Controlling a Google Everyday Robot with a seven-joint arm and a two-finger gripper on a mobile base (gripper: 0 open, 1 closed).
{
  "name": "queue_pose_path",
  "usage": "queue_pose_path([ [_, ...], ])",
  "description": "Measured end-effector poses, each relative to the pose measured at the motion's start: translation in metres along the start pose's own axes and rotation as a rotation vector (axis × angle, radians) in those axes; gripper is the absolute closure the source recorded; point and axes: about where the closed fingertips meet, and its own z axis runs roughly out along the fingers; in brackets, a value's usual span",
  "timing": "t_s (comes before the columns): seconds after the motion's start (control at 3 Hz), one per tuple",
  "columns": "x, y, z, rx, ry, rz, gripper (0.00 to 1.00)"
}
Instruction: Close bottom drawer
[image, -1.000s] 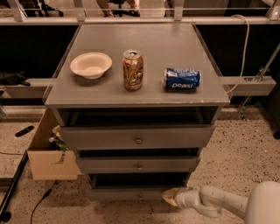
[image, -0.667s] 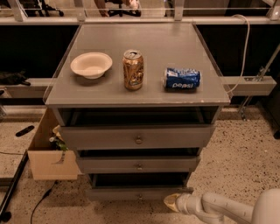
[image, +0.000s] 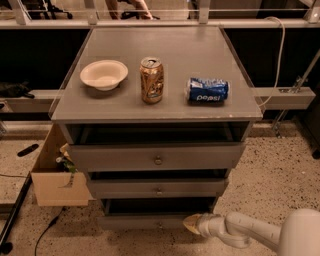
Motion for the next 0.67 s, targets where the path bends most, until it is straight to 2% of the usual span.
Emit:
queue_pose_path([
  [0.33, -0.0119, -0.0203, 0.0147, 0.007, 0.003, 0.005, 0.27],
  [0.67, -0.0137, -0.0264, 0.0190, 0.013, 0.006, 0.007, 0.04],
])
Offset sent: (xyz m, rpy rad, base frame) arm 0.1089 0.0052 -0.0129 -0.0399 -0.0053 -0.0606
